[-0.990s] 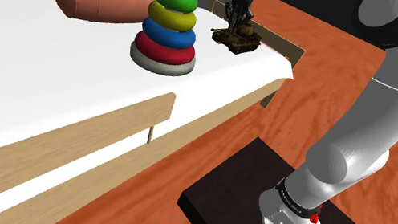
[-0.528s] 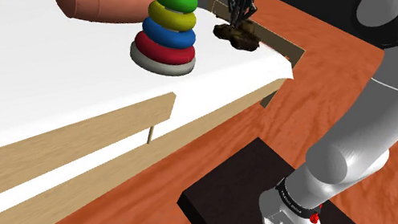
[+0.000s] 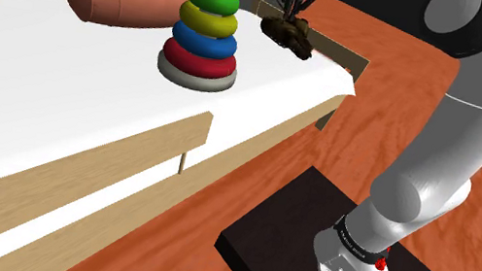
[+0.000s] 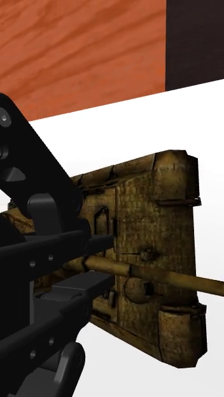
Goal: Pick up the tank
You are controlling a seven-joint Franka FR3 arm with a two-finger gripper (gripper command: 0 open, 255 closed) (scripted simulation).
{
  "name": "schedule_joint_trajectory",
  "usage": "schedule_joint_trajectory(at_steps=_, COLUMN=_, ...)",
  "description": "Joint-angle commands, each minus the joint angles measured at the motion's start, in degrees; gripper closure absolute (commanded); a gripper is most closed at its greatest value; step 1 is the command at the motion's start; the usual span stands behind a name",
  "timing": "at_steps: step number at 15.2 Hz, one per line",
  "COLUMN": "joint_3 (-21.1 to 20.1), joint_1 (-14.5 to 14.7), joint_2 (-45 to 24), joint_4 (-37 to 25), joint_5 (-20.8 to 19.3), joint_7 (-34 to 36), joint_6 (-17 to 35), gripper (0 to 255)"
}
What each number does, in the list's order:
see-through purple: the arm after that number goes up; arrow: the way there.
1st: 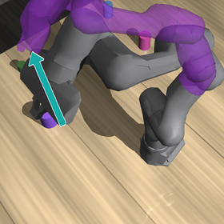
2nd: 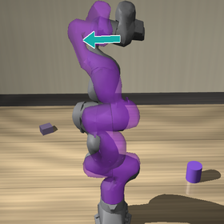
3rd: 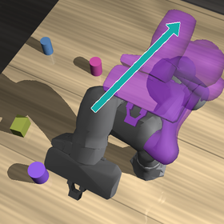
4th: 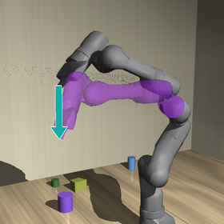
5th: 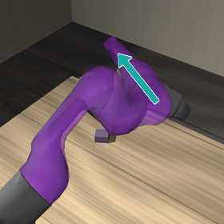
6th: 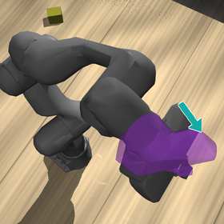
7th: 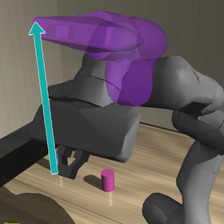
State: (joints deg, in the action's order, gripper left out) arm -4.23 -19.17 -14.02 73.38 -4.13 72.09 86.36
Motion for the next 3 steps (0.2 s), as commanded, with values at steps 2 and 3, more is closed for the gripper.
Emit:
schedule_joint_trajectory(at_steps=2, joint_3=0.01, joint_1=0.06, joint_2=-0.78, joint_4=-3.21, joint_5=-0.11, joint_7=-0.13, joint_6=-2.27, gripper=255)
schedule_joint_trajectory(at_steps=3, joint_3=0.01, joint_1=0.06, joint_2=-0.77, joint_4=-3.20, joint_5=-0.10, joint_7=-0.13, joint_6=-2.27, gripper=255)
